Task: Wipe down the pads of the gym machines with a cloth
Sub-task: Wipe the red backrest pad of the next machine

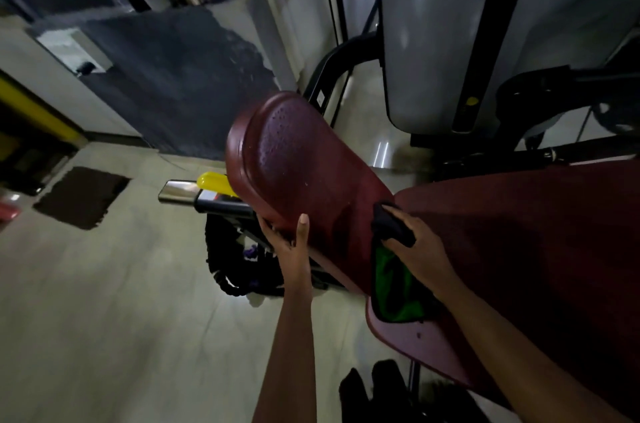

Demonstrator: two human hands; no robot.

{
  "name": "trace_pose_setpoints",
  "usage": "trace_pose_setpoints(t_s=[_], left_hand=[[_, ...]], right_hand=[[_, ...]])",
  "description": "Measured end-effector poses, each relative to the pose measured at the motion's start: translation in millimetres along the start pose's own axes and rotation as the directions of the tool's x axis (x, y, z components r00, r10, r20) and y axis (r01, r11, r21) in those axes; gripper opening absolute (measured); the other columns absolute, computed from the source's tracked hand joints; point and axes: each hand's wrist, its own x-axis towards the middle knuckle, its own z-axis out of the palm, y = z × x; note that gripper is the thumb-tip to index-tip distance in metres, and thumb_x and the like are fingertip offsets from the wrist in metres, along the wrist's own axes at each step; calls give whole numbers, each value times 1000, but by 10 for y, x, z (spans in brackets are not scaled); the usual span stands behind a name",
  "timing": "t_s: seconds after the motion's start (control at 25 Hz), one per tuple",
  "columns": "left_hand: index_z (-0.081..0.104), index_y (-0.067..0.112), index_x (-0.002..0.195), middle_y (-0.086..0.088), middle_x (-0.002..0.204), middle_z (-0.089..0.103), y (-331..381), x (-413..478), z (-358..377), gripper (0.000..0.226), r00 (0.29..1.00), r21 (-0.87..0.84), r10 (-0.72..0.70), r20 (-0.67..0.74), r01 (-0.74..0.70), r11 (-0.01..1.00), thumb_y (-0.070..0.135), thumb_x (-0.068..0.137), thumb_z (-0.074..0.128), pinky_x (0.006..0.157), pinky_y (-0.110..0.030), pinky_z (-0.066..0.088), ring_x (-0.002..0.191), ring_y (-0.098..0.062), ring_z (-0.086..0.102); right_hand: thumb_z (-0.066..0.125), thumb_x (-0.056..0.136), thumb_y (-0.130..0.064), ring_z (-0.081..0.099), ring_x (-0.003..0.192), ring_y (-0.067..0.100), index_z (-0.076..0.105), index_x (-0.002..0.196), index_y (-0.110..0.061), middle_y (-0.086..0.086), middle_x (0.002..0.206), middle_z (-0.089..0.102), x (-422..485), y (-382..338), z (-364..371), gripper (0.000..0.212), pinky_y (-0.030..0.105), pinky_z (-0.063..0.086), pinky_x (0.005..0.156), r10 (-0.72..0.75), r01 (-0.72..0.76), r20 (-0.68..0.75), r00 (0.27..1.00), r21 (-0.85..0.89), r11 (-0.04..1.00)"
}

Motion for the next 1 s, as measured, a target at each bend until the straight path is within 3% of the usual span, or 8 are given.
trace_pose_setpoints(t_s=[0.16,0.24,0.36,0.48,0.64,0.84,0.92,1.0], left_hand=[[17,23,146,16,121,51,77,1,15,61,998,-114,37,-54,-43,993,23,95,49,99,-20,43,105,9,56],[19,25,145,18,121,52,92,24,-17,52,999,-147,13,-43,-19,989,18,98,39,104,-30,40,107,5,55],[25,34,143,10,137,49,107,53,-65,55,1000,-145,-14,-21,11,989,40,92,45,102,-36,43,119,-5,52],[26,39,143,11,146,42,48,40,-145,87,996,-157,-70,58,78,984,72,69,57,107,-38,40,130,-8,45],[27,43,142,8,149,37,5,30,-198,90,995,-84,-59,78,65,994,80,65,55,111,-59,27,137,-18,37],[10,53,141,25,145,34,125,-44,-105,84,988,62,150,46,-152,986,72,72,54,109,-36,37,132,-2,40],[8,52,141,29,143,35,171,-1,-100,81,971,107,234,51,-238,965,70,75,52,103,-19,40,129,4,40],[11,58,138,20,148,31,209,86,-111,76,954,126,297,36,-299,946,72,75,51,103,-15,39,134,1,36]], right_hand=[[68,80,-13,48,111,6,49,132,-29,1,131,53,193,-269,38,58,8,33,86,-93,105,-174,980,61,993],[71,78,-18,51,114,10,49,130,-25,0,128,54,291,-512,142,57,15,38,92,-180,214,-271,946,101,972],[65,77,-34,50,118,13,42,128,-29,-1,130,51,390,-980,403,56,24,43,97,-374,436,-365,852,103,894],[59,79,-34,42,124,15,40,131,-29,9,136,44,414,-1346,775,56,22,38,105,-522,563,-301,798,61,824],[51,77,-44,32,129,25,35,132,-43,1,143,31,516,-1320,1120,57,42,29,102,-678,634,-155,719,-254,730],[38,79,-42,33,129,30,30,133,-49,8,146,34,952,-1008,879,54,57,33,103,-334,333,-287,898,-56,941],[38,82,-43,32,131,27,29,133,-48,5,147,32,929,-991,842,52,57,34,103,-388,387,-258,885,-57,920],[45,83,-39,35,130,24,32,134,-44,0,142,32,804,-1167,891,53,52,37,104,-542,545,-223,810,-55,837]])
